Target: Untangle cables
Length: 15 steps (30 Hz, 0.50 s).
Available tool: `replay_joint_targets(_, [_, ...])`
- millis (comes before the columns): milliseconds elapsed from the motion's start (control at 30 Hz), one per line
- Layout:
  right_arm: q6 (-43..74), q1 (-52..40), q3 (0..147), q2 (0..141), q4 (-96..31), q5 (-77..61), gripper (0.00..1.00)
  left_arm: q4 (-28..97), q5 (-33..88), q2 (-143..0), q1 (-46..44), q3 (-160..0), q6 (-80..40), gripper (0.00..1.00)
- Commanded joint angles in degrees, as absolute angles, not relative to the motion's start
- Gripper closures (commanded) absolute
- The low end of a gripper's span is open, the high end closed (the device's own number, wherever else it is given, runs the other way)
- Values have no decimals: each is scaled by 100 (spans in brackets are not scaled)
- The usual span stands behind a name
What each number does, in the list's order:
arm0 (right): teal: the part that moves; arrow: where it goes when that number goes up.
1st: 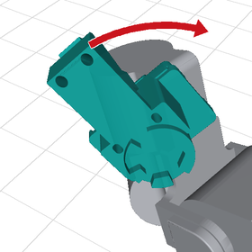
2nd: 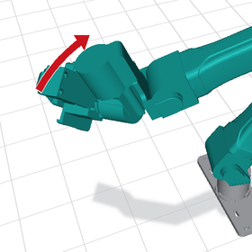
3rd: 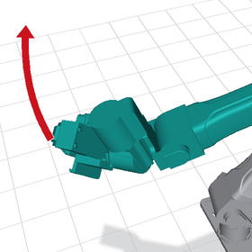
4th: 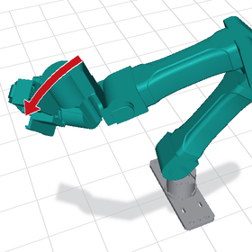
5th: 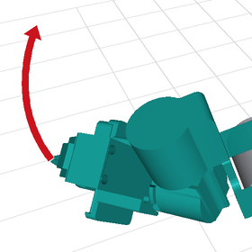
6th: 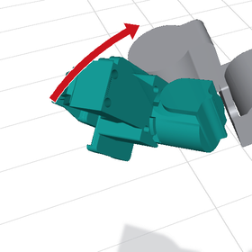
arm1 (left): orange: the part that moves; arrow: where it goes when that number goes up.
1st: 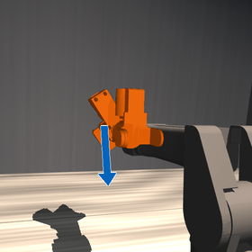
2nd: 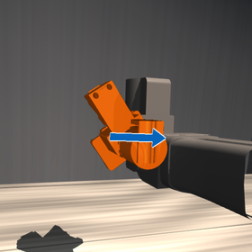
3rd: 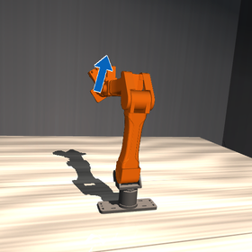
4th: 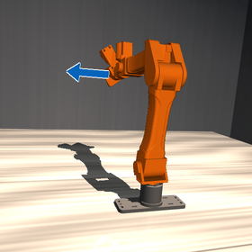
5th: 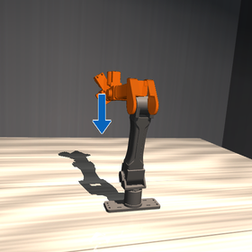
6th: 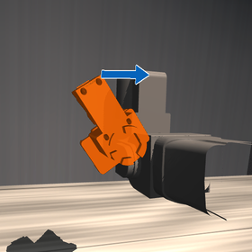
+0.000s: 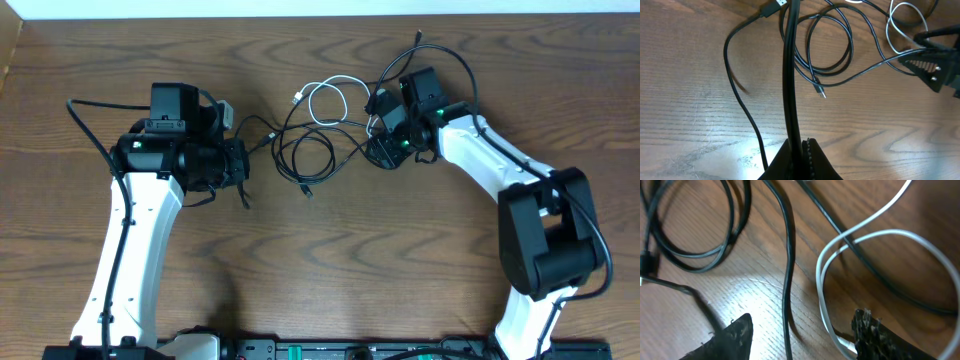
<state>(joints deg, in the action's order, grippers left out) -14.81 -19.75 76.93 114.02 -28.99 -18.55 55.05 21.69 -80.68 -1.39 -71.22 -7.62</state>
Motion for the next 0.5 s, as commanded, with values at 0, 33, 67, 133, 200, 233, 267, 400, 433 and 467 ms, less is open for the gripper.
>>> replay_joint_targets(0, [-1538, -1999, 7712, 11561, -2915, -1835, 44, 5505, 2134, -8084, -139, -7146, -731, 92])
replay_joint_targets(33, [-1505, -1999, 7712, 11561, -2910, -1837, 45, 5505, 2137, -8084, -139, -7146, -731, 92])
replay_joint_targets(67, [-1450, -2003, 7717, 11544, -2897, -1879, 46, 5502, 2134, -8084, -139, -7146, -731, 92])
replay_joint_targets(133, [-1415, -2012, 7717, 11474, -2906, -1977, 44, 5502, 2134, -8084, -139, -7146, -731, 92])
replay_joint_targets(200, [-1413, -2014, 7721, 11306, -2930, -2123, 43, 5502, 2134, -8084, -139, -7146, -731, 92])
replay_joint_targets(233, [-1415, -2014, 7721, 11183, -2939, -2185, 42, 5502, 2134, -8084, -139, -7146, -731, 92])
replay_joint_targets(267, [-1413, -2014, 7721, 11085, -2939, -2200, 41, 5500, 2134, -8084, -139, -7146, -731, 92])
replay_joint_targets(400, [-1422, -2012, 7721, 10342, -2895, -2202, 29, 5500, 2134, -8084, -139, -7146, -731, 92])
replay_joint_targets(433, [-1437, -2012, 7721, 10186, -2849, -2198, 29, 5498, 2134, -8084, -139, -7146, -731, 92])
replay_joint_targets(467, [-1444, -1999, 7721, 9950, -2753, -2196, 30, 5498, 2134, -8084, -139, -7146, -731, 92])
